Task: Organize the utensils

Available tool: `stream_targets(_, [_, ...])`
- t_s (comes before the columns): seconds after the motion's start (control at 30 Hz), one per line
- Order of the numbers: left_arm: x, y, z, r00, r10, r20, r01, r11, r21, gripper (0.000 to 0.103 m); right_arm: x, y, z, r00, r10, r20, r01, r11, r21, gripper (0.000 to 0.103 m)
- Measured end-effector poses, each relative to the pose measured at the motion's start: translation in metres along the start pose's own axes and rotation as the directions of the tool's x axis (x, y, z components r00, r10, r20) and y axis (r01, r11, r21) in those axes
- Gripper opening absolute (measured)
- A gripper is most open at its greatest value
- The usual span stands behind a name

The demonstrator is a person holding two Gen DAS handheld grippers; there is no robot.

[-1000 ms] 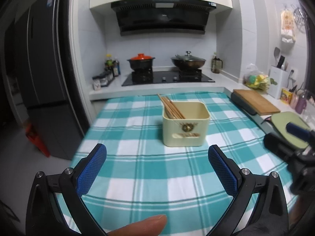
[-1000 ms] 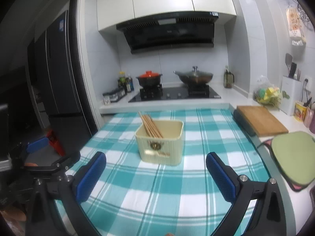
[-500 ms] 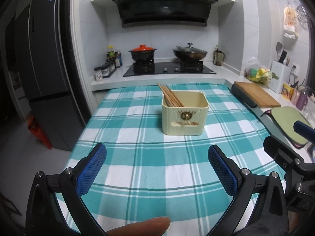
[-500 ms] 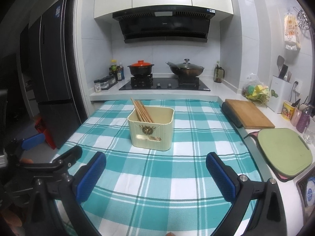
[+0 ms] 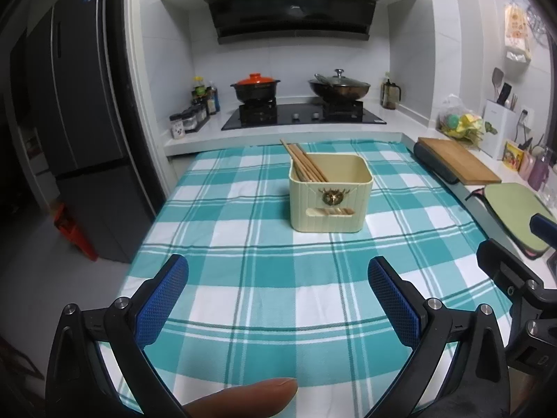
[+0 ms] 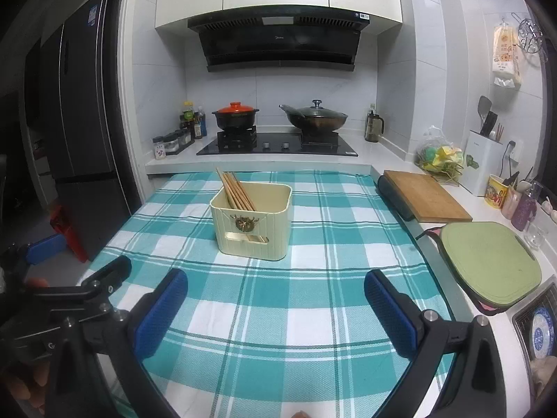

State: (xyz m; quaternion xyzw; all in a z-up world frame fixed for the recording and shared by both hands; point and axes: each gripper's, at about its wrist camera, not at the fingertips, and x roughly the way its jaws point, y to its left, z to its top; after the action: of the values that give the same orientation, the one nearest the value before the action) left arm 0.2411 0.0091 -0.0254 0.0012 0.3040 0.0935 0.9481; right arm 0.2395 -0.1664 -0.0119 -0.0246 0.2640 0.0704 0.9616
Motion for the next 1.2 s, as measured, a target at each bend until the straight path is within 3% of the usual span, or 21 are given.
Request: stream_targets(1.2, [0.003,0.007,-0.001,1.000,-0.005,-0.002,0.005,1.000,-0.017,0.103,-0.005,0.011,-0.002,1.000,0.004,0.003,-0.004,0.999,-0.034,0.103])
